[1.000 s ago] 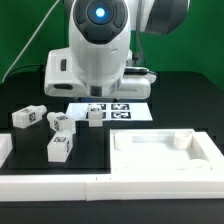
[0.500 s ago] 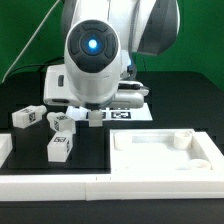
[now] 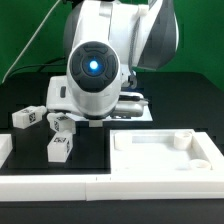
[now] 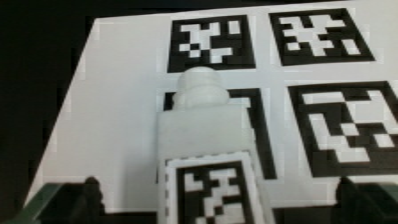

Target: Assemble one leg

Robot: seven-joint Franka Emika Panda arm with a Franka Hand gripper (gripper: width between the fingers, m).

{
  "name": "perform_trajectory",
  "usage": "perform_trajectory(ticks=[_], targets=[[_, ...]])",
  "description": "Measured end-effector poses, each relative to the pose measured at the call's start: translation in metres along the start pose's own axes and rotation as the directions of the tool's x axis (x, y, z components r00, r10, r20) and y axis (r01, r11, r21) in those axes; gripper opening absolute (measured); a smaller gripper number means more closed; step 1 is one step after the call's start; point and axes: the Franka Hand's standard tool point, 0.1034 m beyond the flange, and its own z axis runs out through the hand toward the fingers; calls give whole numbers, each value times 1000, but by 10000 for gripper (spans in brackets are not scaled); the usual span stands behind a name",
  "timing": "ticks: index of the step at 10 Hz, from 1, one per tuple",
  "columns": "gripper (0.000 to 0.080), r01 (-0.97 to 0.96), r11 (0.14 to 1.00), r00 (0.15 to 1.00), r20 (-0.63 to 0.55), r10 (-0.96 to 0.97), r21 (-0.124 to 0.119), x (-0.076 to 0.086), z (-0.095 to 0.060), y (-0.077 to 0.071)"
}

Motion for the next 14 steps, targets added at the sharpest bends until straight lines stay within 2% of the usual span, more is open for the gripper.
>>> perform_trajectory(ticks=[2,3,4,5,6,7,9,11,13,14], targets=[[649,-5,1000,1000,3,5,-1,1,2,0],[549,-5,1000,1000,3,5,-1,1,2,0],[549,-5,1000,1000,4,5,-1,1,2,0],[365,-5,1000,1000,4,5,-1,1,2,0],[281,-5,1000,1000,4,5,-1,1,2,0],[281,-1,1000,1000,11,1,-3,-2,-2,-3],[281,30,1000,999,13,-30,-5,-26,-43,-20],[281,51,999,998,-48,-50,10,-40,-85,-31],[281,54,998,997,-57,-53,11,-38,-84,-29],[281,57,998,990,-126,-55,8,-31,-90,-30]])
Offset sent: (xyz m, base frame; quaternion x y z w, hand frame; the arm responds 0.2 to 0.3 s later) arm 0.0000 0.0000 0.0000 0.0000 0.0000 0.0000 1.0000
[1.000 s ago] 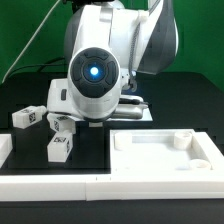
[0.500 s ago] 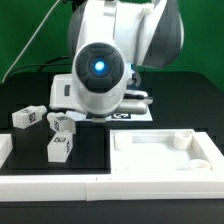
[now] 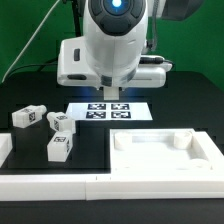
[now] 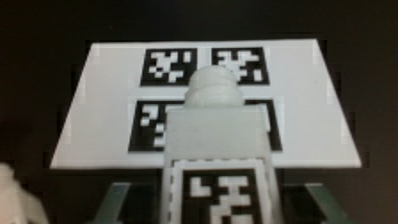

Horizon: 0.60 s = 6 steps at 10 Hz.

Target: Assemble one leg

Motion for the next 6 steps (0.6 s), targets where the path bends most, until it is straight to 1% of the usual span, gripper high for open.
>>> perform_trajectory(ticks=[1,2,3,4,5,6], targets=[[281,4,1000,997,-75,-4,0,2,-4,-1],[281,5,1000,992,-124,-4,1,3,-7,-2],[281,12,1000,983,-184,-12,1,7,-20,-11],[281,21,999,968,-251,-12,36,13,-40,-24],[281,28,999,952,-306,-18,30,19,-69,-36],[281,45,999,925,-379,-34,20,24,-89,-46]])
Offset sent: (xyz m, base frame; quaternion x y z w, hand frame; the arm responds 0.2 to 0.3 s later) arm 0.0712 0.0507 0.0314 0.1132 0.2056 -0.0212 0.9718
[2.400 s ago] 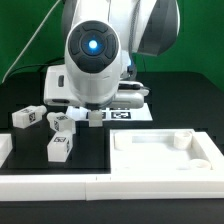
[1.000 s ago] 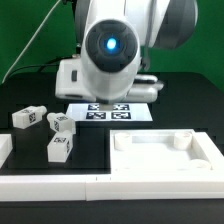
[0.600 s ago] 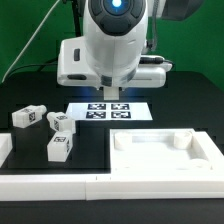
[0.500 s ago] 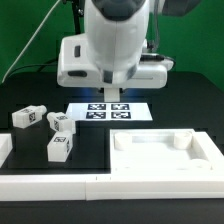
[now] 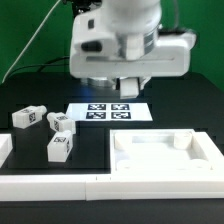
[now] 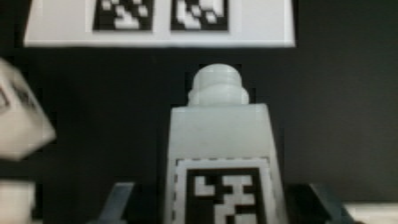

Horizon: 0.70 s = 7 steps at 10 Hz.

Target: Assemble one leg

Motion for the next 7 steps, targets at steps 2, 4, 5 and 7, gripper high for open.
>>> perform_trajectory(ticks=[2,4,5,7], targets=[[281,22,1000,984,-176,-24,-12,2,-13,-8],[281,17,1000,959,-281,-20,-13,5,-10,-5],[281,17,1000,938,-346,-21,-15,7,-12,-5],[281,20,1000,886,-463,-28,-23,15,-19,-8]])
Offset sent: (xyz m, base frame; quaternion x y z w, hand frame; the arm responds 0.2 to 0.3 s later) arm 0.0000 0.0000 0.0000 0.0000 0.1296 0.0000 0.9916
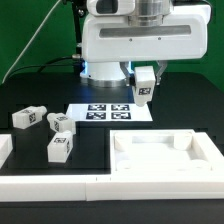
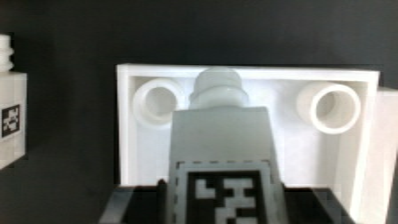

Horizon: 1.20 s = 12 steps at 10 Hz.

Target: Assemble one leg

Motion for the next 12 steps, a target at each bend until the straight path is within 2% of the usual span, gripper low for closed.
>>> perform_trajectory(ticks=[3,4,5,8,11,12], targets=[[281,20,1000,979,-201,-19,2,49,-24,-17],[282,21,1000,958,-287,-19,2,61,-26,-26],[282,24,1000,929,-370,-23,-2,63,-23,-32],[282,28,999,837,-546,-36,-23,62,-21,-28],[282,29,999,842,-538,-38,-25,61,-18,-28],[282,22,1000,846,-532,-27,-15,65,-12,-36]])
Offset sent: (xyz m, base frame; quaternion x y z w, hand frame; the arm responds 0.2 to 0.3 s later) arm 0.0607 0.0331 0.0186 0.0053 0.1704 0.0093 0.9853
